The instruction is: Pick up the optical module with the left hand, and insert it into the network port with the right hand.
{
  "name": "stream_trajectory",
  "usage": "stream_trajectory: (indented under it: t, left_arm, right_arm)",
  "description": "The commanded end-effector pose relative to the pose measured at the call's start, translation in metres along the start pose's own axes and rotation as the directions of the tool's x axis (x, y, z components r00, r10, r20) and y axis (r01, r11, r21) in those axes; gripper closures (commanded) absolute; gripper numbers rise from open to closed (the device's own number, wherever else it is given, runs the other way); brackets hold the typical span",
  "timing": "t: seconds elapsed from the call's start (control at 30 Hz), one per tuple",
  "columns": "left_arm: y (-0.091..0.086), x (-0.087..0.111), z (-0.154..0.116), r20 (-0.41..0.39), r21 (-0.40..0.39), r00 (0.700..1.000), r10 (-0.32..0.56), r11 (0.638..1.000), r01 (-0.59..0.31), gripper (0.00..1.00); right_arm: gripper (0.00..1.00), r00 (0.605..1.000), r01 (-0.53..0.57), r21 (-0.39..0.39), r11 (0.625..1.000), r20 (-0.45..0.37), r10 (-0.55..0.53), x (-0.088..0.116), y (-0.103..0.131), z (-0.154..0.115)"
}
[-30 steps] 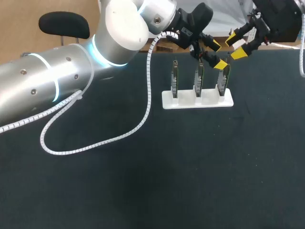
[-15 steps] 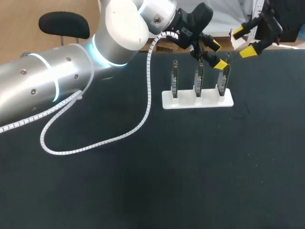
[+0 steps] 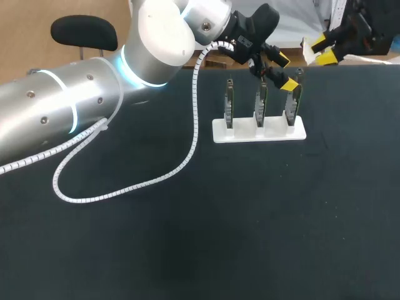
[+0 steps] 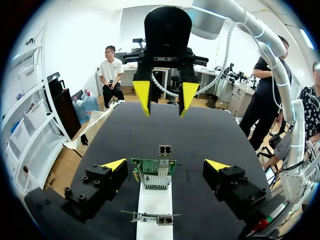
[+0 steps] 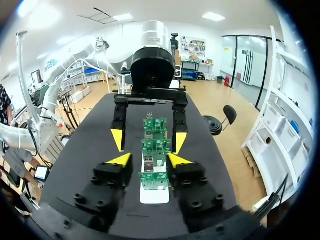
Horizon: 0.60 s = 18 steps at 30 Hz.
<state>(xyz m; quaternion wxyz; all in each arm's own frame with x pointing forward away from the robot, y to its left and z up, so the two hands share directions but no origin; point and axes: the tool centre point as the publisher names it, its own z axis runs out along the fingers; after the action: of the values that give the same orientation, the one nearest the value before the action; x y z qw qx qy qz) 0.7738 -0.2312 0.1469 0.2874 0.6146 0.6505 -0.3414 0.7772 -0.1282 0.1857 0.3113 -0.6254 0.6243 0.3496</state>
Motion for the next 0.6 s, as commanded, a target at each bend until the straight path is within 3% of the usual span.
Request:
stream_trajectory:
  t: [0.03, 0.6]
  left_arm:
    - [0.002, -0.001, 0.001, -0.003, 0.004, 1.0, 0.0, 1.0, 0.0, 0.0]
    - [0.002, -0.001, 0.001, -0.003, 0.004, 1.0, 0.0, 1.0, 0.0, 0.0]
  right_arm:
    - [1.0, 1.0, 0.006, -0.011, 1.0, -0.007, -0.006, -0.002, -0.007, 0.012]
    - [1.0, 1.0, 0.011, -0.047, 0.999, -0.009, -0.011, -0.002, -0.007, 0.028]
